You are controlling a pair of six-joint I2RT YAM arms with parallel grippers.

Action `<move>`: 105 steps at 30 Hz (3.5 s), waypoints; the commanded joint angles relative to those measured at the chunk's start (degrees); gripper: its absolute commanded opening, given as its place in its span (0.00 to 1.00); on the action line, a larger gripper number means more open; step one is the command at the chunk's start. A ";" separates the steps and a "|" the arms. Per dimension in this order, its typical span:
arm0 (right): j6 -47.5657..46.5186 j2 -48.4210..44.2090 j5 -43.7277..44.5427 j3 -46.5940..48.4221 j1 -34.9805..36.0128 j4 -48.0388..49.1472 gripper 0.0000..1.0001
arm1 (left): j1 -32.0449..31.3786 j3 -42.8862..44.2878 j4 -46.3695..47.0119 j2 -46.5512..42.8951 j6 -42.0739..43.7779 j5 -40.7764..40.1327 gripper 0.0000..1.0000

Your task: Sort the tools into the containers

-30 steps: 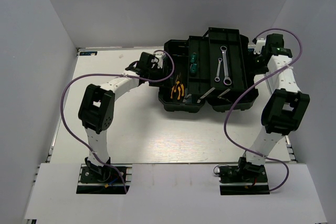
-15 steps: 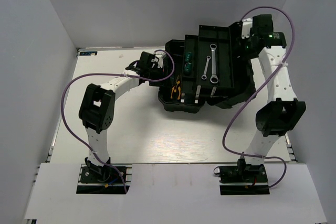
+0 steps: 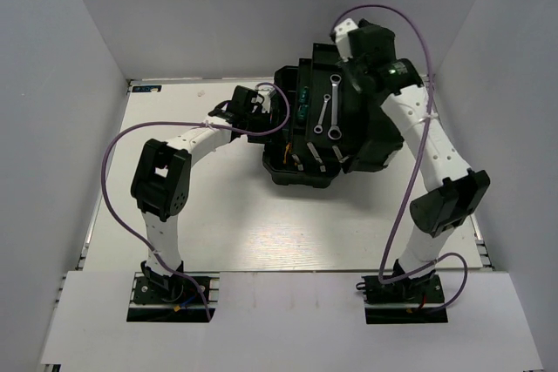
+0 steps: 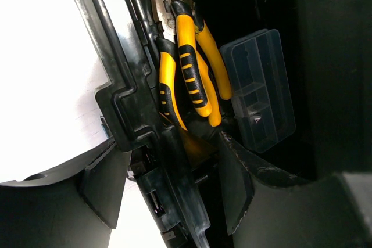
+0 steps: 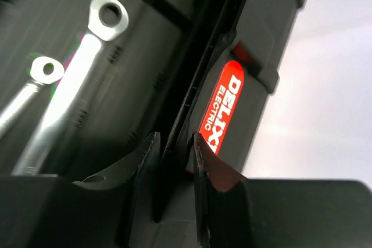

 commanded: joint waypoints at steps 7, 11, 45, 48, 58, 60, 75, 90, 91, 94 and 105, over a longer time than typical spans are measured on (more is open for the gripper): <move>-4.17 1.87 0.40 -4.84 13.71 5.63 0.00 | -0.76 1.01 2.17 -2.69 -1.46 -2.01 0.48; -4.08 3.53 2.86 -6.78 18.37 7.04 0.00 | 0.29 0.48 2.17 -4.70 -1.99 -2.01 0.50; 0.31 9.34 -5.91 -5.02 24.35 1.95 0.40 | 10.57 -19.46 -7.76 -42.22 -8.31 -28.29 0.92; 1.37 8.99 -10.56 -3.26 25.23 -0.16 0.54 | 11.18 -22.45 -8.29 -43.29 -8.31 -27.77 0.92; 5.24 0.74 -2.48 -3.08 25.06 2.29 0.17 | 11.72 -24.83 -3.73 -40.75 -7.26 -16.87 0.92; 4.80 -1.37 0.92 -6.41 23.49 6.57 0.00 | 11.72 -24.83 -3.20 -39.87 -6.56 -15.03 0.87; 1.54 -16.40 0.52 -36.29 1.51 13.36 0.00 | 11.72 -24.74 -0.65 -36.61 -2.25 -7.12 0.84; 7.09 -20.45 3.63 -45.44 -2.72 14.93 0.00 | 11.72 -29.93 0.41 -41.01 0.56 -7.11 0.92; 6.56 -20.89 8.79 -46.14 -3.41 16.17 0.00 | 11.72 -29.93 0.41 -41.01 0.56 -7.11 0.93; 5.33 -26.68 9.99 -49.93 -5.08 20.40 0.19 | 11.72 -30.45 0.41 -41.62 1.09 -7.11 0.96; 7.60 -47.08 -1.18 -64.78 -6.06 16.64 0.91 | 10.57 -32.83 1.03 -46.02 4.16 -5.89 0.99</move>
